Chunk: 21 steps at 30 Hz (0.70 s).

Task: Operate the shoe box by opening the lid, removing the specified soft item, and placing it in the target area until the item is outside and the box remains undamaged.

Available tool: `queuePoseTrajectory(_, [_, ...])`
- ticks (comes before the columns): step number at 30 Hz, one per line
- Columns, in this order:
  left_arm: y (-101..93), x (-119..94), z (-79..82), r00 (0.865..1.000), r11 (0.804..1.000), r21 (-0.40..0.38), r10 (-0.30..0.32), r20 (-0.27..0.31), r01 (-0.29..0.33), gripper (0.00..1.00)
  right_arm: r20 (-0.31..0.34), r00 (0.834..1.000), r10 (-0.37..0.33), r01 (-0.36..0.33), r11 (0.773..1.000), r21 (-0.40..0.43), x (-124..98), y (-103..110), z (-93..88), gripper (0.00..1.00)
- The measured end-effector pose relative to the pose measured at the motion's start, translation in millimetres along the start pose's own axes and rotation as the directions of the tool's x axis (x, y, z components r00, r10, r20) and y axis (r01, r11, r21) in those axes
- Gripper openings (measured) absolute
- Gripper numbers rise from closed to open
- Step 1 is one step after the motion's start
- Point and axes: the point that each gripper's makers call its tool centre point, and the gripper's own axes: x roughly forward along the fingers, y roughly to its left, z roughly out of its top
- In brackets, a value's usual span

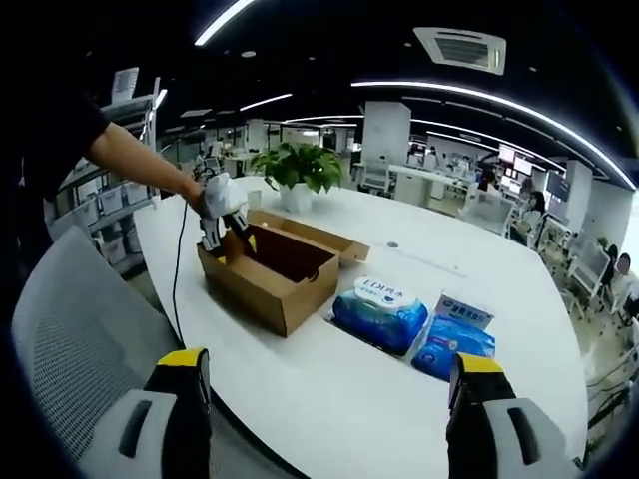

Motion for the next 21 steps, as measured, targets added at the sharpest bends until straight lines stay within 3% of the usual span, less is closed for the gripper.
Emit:
queuePoseTrajectory(10, [7.0,-3,0.4,0.999,0.999,0.008,0.035,-0.018,-0.035,0.55,0.003,1.0,-0.008,0.008,1.0,-0.003,-1,-1,-0.1,1.0])
queuePoseTrajectory(21, [-7.0,0,-1.2,0.999,1.0,0.014,-0.021,-0.032,0.022,0.53,0.012,1.0,-0.01,0.01,1.0,0.014,0,-2,0.6,0.99])
